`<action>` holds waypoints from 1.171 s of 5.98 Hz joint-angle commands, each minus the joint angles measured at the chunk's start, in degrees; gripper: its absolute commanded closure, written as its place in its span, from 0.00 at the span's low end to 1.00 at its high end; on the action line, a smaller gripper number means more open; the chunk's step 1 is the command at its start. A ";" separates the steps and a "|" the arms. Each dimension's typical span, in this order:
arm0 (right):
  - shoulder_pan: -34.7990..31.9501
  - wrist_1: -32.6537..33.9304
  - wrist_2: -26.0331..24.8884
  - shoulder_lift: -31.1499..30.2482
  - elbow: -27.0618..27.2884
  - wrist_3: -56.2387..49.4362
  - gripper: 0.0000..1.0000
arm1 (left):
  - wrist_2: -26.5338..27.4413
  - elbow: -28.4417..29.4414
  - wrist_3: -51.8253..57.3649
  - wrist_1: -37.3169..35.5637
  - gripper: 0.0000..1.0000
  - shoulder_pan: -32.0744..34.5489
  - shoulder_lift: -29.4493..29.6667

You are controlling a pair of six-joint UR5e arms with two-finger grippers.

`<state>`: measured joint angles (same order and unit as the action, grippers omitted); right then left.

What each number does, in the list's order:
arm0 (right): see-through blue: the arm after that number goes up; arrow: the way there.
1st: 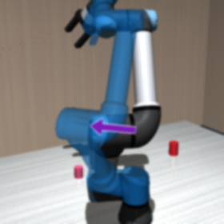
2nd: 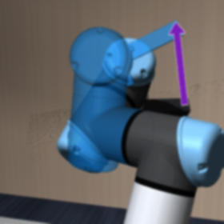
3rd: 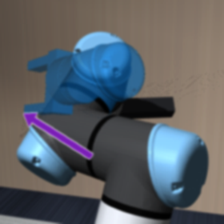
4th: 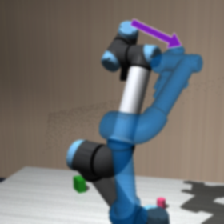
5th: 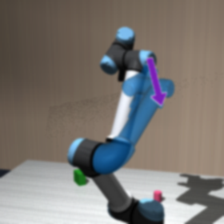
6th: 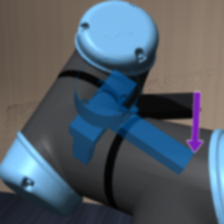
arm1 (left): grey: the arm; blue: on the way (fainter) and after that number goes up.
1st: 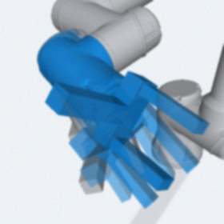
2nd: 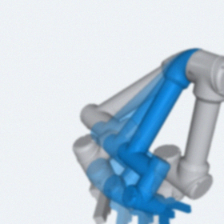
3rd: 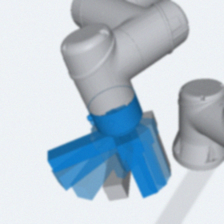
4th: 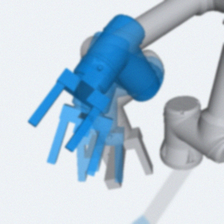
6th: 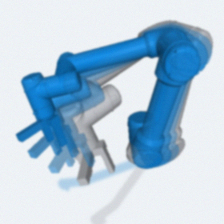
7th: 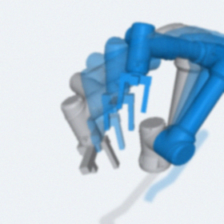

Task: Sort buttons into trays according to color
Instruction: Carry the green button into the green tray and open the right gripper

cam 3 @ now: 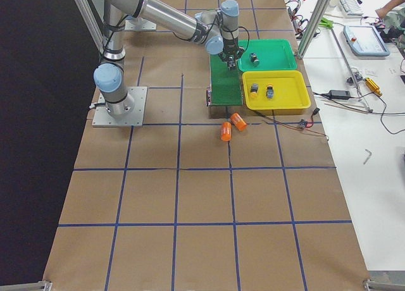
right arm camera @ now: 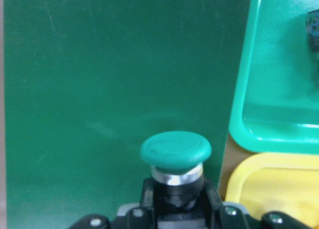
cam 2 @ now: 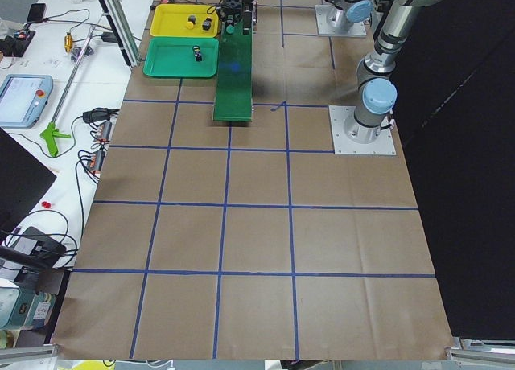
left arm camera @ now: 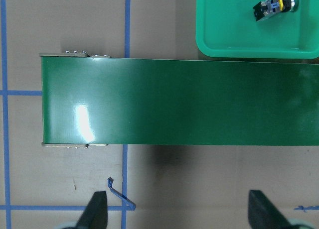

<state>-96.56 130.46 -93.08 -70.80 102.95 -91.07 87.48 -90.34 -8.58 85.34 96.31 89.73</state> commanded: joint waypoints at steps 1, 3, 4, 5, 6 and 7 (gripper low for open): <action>3.39 0.14 -0.44 -1.71 -3.00 -3.59 0.90 | 0.06 -0.18 0.57 -0.18 0.02 0.02 -0.43; 2.70 -0.65 0.18 9.03 -19.11 -3.06 0.89 | -0.11 0.25 0.75 -1.14 0.02 -0.33 0.01; 1.48 -0.48 3.06 14.75 -26.24 -2.89 0.89 | -0.11 0.25 0.76 -1.15 0.02 -0.33 -0.08; 0.24 -0.39 4.39 19.25 -31.01 -1.41 0.89 | -0.11 0.25 0.67 -1.23 0.02 -0.33 0.01; -1.77 0.40 6.93 23.30 -34.63 1.39 0.88 | -0.20 0.25 0.67 -1.15 0.02 -0.33 -0.25; -2.75 1.19 10.87 26.56 -35.27 4.20 0.83 | -0.11 0.25 0.67 -1.15 0.02 -0.33 -0.34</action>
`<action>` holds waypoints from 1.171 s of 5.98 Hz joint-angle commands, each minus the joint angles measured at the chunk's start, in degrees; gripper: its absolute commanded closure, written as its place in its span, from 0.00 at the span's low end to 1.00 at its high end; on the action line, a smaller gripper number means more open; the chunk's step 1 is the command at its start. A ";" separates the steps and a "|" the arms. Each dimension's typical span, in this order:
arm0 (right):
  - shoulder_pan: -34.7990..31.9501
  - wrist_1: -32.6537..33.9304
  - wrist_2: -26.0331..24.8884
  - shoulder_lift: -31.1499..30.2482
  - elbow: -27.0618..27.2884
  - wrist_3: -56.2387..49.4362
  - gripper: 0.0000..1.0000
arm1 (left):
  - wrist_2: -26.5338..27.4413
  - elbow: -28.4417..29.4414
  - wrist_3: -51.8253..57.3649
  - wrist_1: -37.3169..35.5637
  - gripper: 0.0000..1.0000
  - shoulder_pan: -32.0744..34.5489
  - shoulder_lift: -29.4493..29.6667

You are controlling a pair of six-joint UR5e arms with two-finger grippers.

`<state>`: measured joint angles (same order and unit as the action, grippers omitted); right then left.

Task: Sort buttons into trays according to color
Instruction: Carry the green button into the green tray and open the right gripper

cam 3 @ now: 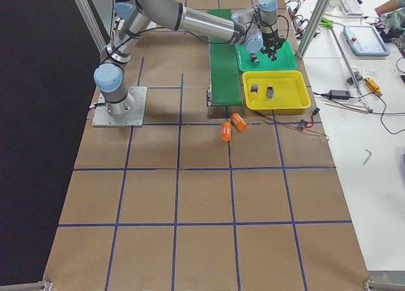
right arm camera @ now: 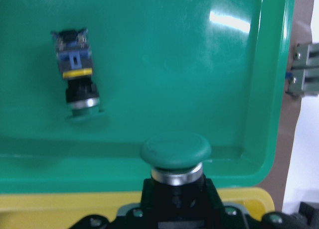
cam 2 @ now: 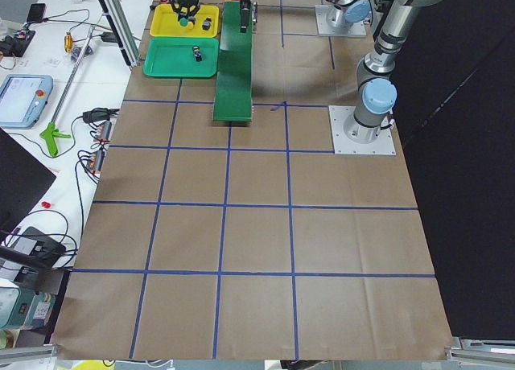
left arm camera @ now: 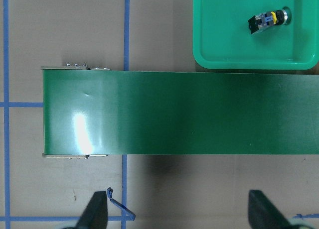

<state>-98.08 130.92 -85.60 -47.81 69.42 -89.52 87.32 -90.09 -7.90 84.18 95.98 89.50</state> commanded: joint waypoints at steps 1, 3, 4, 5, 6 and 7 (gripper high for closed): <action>-1.67 1.61 5.25 5.34 -1.74 3.73 0.47 | 0.56 -0.09 -0.01 0.02 0.02 0.26 -0.03; -1.50 -2.74 5.29 2.22 -1.74 4.79 0.00 | 0.75 -1.14 0.08 0.02 0.02 0.26 -1.00; -1.24 -9.56 0.05 -1.55 -1.83 4.88 0.00 | 0.66 -1.06 0.08 0.02 0.02 0.26 -1.17; -0.54 -16.24 -0.96 -5.76 -1.14 4.97 0.00 | 0.74 -0.97 0.08 0.10 0.02 0.17 -1.44; 0.77 -24.14 -3.23 -10.24 -0.96 8.53 0.00 | 0.31 -0.88 0.08 0.02 0.02 0.17 -1.18; 2.44 -35.79 -3.34 -14.90 -0.95 14.57 0.00 | 0.30 -0.79 0.08 0.02 0.02 0.17 -1.09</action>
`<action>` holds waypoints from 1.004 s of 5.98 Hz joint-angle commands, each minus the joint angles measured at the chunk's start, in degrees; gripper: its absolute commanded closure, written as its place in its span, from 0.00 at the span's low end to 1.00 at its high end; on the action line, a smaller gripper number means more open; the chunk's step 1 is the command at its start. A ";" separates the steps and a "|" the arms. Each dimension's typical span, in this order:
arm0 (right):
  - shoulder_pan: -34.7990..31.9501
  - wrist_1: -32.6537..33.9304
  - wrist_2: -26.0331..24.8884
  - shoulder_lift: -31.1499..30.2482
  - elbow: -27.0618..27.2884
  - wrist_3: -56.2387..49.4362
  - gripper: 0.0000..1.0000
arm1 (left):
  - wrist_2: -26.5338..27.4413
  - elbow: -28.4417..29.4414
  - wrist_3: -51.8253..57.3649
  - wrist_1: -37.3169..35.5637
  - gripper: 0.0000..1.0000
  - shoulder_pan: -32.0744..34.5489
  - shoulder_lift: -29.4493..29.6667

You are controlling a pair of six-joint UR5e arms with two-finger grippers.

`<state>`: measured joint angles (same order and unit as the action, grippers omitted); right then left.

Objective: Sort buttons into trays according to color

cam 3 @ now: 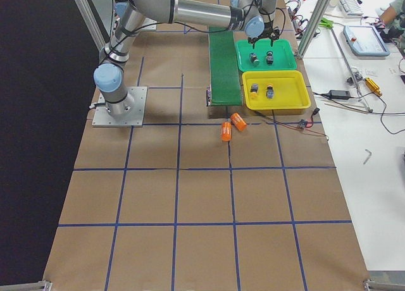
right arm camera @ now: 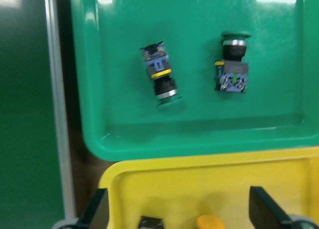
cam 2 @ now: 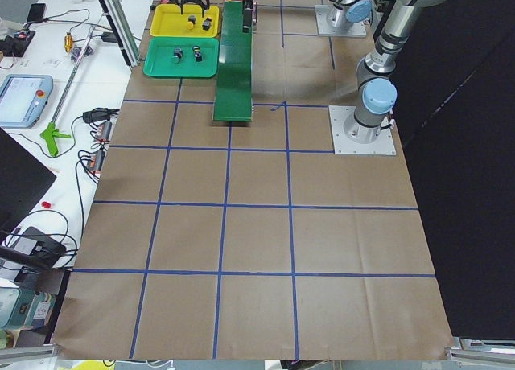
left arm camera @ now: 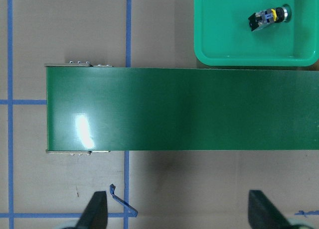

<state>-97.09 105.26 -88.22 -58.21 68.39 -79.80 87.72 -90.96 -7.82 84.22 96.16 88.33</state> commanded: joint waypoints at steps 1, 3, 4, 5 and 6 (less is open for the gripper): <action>4.86 -19.65 -0.55 -9.50 0.16 16.14 0.00 | -0.27 -0.18 0.00 -0.02 0.02 0.08 0.08; 10.41 -33.55 0.24 -16.11 0.25 38.99 0.02 | 0.25 -0.62 0.00 -0.02 0.02 0.52 0.35; 10.26 -36.41 0.24 -19.01 0.34 50.68 0.00 | 0.43 -0.80 -0.17 0.07 0.02 1.65 0.52; 10.08 -38.27 0.24 -21.48 2.26 60.72 0.00 | 0.61 -0.71 -0.52 -0.28 0.02 2.18 0.70; 8.86 -37.16 0.42 -26.11 7.06 68.39 0.06 | 0.61 -0.71 -0.27 -0.46 0.02 2.36 0.61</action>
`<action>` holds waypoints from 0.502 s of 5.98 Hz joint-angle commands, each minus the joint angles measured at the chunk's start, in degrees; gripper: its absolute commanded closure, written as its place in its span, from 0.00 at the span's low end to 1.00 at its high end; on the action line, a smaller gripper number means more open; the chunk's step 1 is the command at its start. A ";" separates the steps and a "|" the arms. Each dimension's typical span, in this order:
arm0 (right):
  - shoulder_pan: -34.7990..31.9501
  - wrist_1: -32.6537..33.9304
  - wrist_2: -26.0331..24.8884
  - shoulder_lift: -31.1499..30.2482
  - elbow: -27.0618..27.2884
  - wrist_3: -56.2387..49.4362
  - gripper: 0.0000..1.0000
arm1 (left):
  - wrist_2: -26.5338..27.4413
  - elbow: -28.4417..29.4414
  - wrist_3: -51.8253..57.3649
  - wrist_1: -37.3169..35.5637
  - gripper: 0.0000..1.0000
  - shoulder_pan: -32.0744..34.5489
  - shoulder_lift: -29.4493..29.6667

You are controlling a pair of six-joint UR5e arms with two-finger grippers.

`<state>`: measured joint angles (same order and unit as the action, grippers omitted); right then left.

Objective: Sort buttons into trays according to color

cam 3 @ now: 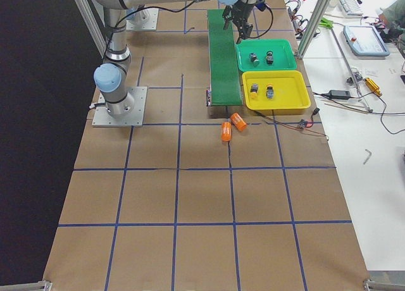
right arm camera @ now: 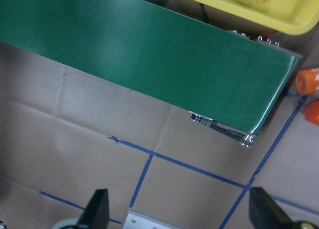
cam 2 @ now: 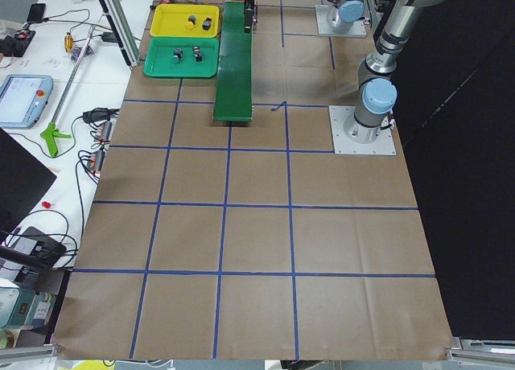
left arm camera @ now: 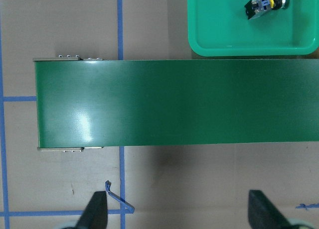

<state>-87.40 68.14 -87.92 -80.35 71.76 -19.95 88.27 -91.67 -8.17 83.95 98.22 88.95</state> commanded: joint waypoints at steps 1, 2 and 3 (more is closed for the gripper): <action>-2.15 4.68 -0.40 -8.64 10.61 12.44 0.08 | 0.06 0.00 0.00 -0.89 0.02 0.13 0.26; -3.38 12.90 -0.58 -11.12 16.59 16.39 0.00 | 0.06 0.26 0.00 -1.85 0.02 0.13 0.69; -3.48 14.46 -0.67 -10.80 17.35 17.30 0.00 | -0.20 0.00 -0.44 -1.95 0.02 0.13 0.96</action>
<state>-90.43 79.30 -88.46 -90.41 86.66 -4.62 88.25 -91.57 -8.31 82.35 98.36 89.60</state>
